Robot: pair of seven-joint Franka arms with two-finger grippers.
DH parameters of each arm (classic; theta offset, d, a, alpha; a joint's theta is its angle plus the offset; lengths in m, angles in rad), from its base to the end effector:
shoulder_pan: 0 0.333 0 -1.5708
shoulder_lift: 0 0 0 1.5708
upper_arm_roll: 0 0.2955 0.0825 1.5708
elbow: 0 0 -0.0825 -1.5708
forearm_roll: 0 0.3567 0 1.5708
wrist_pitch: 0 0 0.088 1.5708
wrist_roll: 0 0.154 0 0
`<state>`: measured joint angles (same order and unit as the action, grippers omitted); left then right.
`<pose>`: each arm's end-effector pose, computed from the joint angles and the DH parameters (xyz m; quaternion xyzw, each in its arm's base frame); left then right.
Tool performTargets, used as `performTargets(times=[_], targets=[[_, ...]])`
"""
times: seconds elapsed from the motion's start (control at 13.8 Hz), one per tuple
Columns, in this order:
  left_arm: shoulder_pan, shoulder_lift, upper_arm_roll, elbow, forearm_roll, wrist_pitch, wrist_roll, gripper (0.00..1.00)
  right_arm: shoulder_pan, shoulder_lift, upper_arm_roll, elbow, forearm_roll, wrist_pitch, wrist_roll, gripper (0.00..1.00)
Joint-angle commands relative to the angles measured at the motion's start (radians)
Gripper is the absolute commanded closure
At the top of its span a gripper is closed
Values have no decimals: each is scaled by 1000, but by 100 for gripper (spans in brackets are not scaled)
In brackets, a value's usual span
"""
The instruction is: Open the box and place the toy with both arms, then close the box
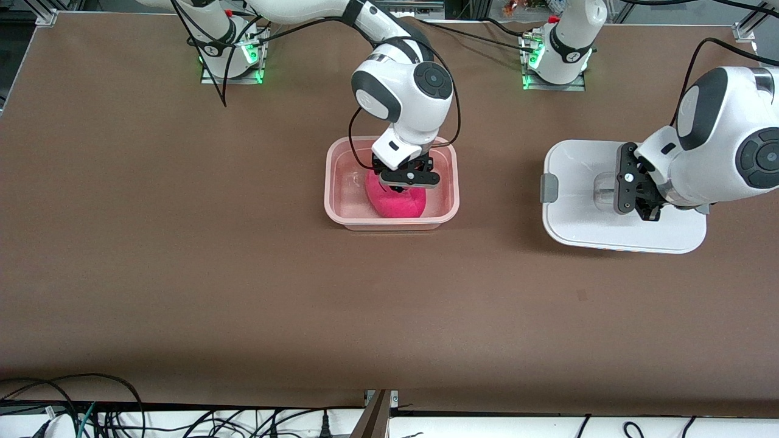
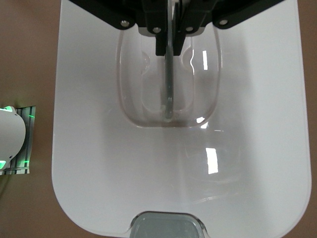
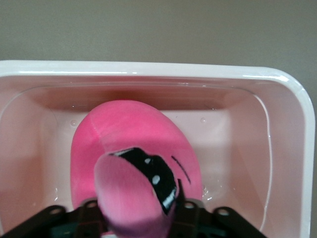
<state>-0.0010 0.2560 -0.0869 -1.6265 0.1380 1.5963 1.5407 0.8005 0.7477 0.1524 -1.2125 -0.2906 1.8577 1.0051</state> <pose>0.5606 -0.0255 0.3959 0.6698 -0.7267 -0.1438 0.0516 0.4496 0.5331 0.2777 0.9953 0.0041 0.0439 0.0862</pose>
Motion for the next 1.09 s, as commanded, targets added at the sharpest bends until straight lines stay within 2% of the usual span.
performTargets(times=[0.0,0.07,0.72,1.01], targets=[[3,-12,1,-7,-26,1,41,100,-3,-11,6,-4,-5,-15,-8,97],[3,-12,1,-7,-26,1,41,100,-1,-11,6,-4,-5,-15,-6,100],[1,-12,1,-7,-26,1,41,100,-1,-34,7,-2,-5,-44,3,100],[-5,-12,-1,-7,-21,1,41,100,22,-37,18,16,-5,-43,101,100]])
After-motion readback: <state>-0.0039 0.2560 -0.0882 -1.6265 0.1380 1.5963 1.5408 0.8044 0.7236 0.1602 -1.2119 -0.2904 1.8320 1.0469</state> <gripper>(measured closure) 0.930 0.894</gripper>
